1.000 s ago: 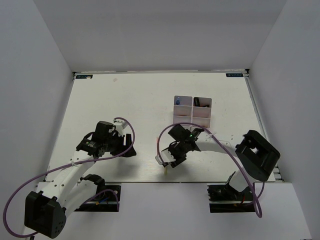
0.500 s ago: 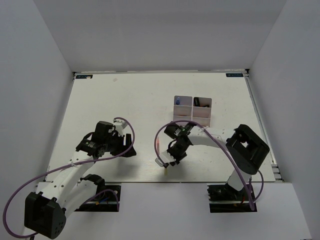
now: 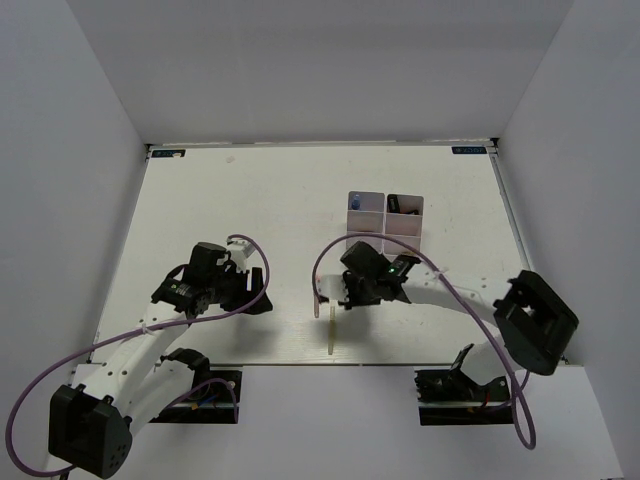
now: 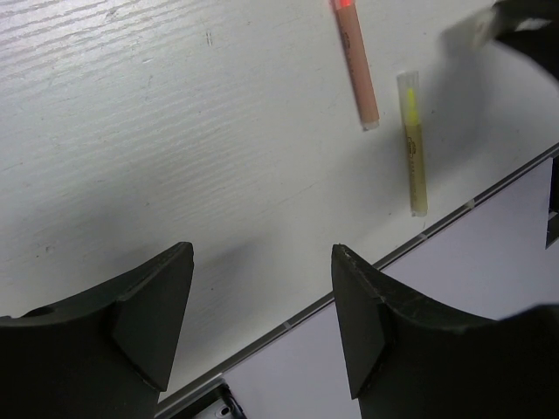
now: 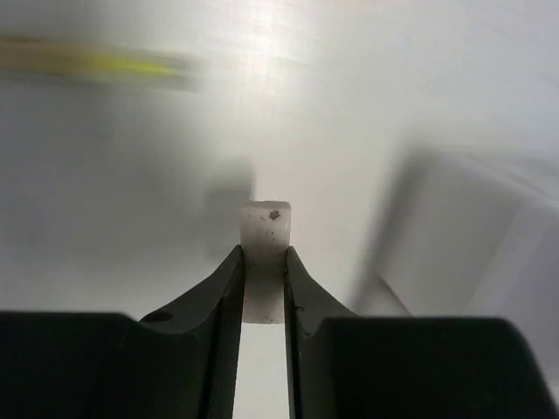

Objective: Sort the stationery into containers
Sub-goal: Grab a piece of stationery with the right arm, then place the stationery into the container

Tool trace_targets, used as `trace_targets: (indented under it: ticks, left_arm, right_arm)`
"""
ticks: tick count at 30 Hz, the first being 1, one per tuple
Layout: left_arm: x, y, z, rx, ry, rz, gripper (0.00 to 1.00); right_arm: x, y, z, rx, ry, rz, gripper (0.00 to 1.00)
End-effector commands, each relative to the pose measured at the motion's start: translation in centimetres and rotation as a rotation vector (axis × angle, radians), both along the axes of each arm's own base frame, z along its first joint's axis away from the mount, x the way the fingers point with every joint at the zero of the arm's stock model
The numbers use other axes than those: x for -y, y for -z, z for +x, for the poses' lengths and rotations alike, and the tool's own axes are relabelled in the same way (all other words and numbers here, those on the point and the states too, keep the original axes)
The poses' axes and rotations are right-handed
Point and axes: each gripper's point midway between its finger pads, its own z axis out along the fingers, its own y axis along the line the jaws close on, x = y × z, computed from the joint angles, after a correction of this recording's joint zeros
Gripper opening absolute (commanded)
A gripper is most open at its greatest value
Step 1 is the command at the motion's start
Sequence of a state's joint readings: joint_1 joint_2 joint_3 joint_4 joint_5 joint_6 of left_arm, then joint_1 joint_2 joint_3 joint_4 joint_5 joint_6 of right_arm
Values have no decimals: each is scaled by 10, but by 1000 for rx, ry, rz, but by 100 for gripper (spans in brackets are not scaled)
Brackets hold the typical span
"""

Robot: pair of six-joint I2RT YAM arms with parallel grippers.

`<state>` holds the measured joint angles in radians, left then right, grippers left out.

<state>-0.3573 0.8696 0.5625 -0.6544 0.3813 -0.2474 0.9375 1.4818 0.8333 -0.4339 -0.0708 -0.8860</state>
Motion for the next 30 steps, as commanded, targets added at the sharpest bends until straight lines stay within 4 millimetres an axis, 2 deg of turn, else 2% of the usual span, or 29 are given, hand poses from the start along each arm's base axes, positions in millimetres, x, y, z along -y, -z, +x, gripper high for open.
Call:
trace_targets:
  ticks: [1,2,4,9,14,17,23,24,30]
  left_arm:
    - [3,-6,1,23,19,-12,75]
    - [2,-5,0,17,17,-9,75]
    - [2,-4,0,15,17,-6,75]
    - [2,-4,0,18,14,-6,75]
    - [1,-3,0,15,15,-4,75]
    - [1,-3,0,10,16,-3,75]
    - [1,-3,0,15,15,-4,75]
    - [1,-4,0,17,19,-5,75]
    - [2,-4,-1,17,20,-7,75]
  right_arm:
    - [19,-57,76,368,465,102,0]
    - [25,-72,81,413,501,129,0]
    - [43,-82,91,484,564,98,0]
    - [78,-97,93,507,660,59,0]
    - [99,-115,102,527,726,70,0]
    - [99,-117,103,498,698,81,0]
    - [97,-100,110,441,604,62,0]
    - [91,-100,112,434,562,82,0]
    - [91,-93,127,435,530,90,0]
